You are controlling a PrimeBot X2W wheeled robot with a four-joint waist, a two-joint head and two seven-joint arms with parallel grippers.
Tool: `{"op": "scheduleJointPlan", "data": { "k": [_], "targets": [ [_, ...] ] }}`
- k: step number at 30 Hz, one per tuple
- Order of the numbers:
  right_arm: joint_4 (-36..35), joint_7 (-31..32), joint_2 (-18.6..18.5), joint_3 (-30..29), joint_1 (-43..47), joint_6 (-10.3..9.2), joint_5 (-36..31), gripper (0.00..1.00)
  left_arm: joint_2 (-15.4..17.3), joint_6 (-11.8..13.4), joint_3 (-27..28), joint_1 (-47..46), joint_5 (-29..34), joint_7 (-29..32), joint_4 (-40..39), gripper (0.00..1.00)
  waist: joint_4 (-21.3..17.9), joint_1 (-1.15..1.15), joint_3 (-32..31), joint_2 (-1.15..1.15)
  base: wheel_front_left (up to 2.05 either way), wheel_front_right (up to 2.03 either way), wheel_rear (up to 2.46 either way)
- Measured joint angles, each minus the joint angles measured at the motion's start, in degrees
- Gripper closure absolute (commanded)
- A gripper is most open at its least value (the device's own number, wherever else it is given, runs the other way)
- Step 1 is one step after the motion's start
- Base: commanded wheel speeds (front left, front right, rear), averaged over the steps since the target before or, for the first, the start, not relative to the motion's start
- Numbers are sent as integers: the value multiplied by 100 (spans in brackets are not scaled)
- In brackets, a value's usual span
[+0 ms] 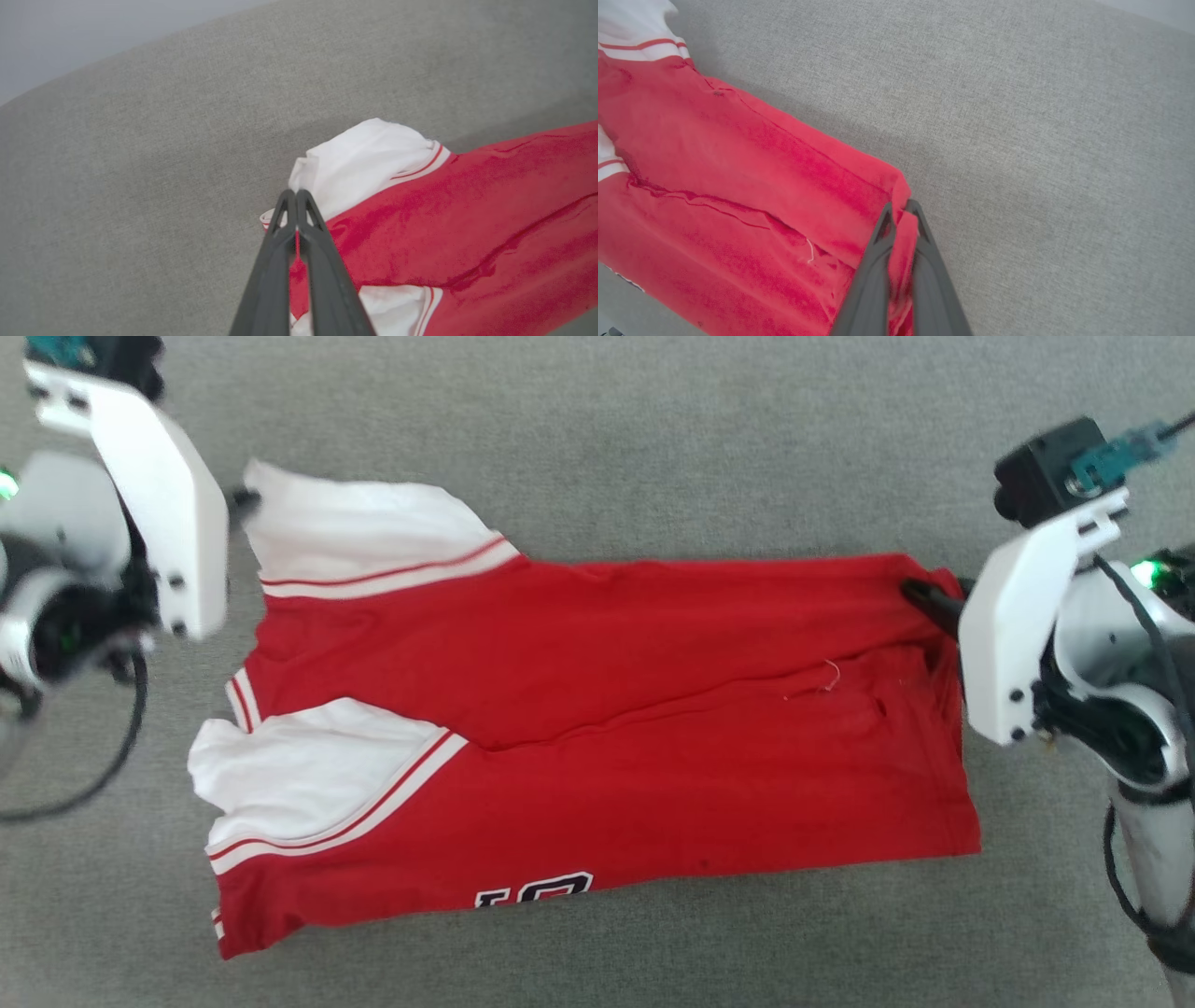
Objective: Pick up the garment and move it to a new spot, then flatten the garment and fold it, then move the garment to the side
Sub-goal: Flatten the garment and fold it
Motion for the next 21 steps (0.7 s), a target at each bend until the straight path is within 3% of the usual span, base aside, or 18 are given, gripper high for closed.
{"op": "scheduleJointPlan", "data": {
  "k": [11,17,21],
  "targets": [
    [-1184,454,-143,-531,1028,0,68,100,1160,1311,-68,1295,-192,243,-2647,100,211,0,-281,0,0,0,0],
    [-1608,751,-43,-792,1606,0,87,100,1494,1745,-129,1963,-417,111,-3256,100,289,0,-308,0,0,0,0],
    [-1763,840,27,-864,1939,0,126,100,1522,1891,-198,2441,-573,-141,-3288,100,326,0,-293,0,0,0,0]
  ]
}}
